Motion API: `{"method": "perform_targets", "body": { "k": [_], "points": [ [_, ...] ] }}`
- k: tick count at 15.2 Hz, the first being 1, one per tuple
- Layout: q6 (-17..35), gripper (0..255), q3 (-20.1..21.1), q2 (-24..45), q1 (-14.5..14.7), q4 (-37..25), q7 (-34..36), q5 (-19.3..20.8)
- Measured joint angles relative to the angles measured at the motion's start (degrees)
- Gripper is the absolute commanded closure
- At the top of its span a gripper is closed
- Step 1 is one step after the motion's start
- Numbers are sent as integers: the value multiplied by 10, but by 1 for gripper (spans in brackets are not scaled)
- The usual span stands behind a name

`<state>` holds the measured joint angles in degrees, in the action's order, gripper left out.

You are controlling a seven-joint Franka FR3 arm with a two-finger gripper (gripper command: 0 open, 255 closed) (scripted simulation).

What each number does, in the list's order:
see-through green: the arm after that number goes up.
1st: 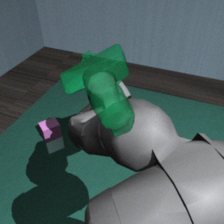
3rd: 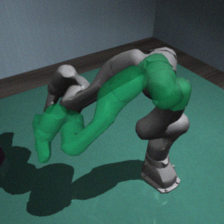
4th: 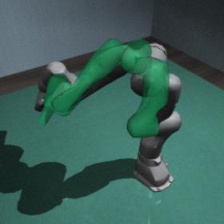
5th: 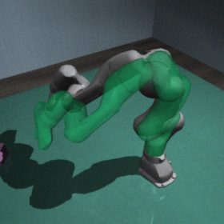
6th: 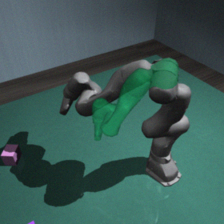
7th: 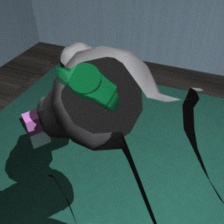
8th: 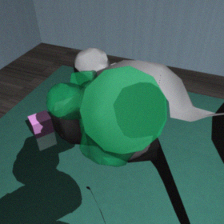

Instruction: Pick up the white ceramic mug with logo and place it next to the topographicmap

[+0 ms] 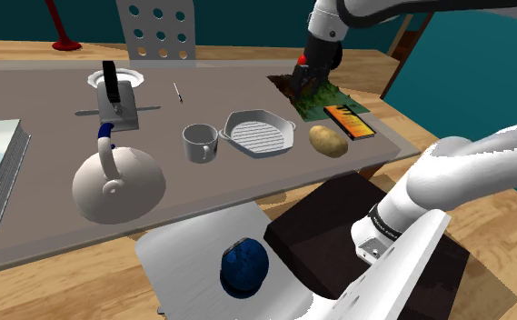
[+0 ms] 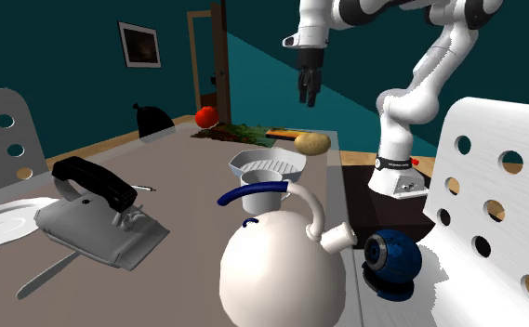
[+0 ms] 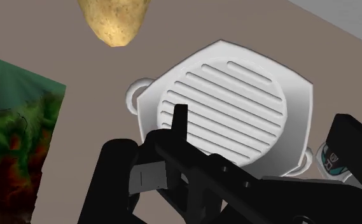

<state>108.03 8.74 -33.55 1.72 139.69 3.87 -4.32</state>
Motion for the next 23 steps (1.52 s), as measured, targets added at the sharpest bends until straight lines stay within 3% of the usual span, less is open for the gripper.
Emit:
{"method": "perform_targets", "body": {
  "k": [11,20,23],
  "points": [
    [148,0,78,202,19,-76,92,-6],
    [222,0,118,393,41,-203,185,57],
    [239,0,120,417,47,-210,199,69]
  ]
}}
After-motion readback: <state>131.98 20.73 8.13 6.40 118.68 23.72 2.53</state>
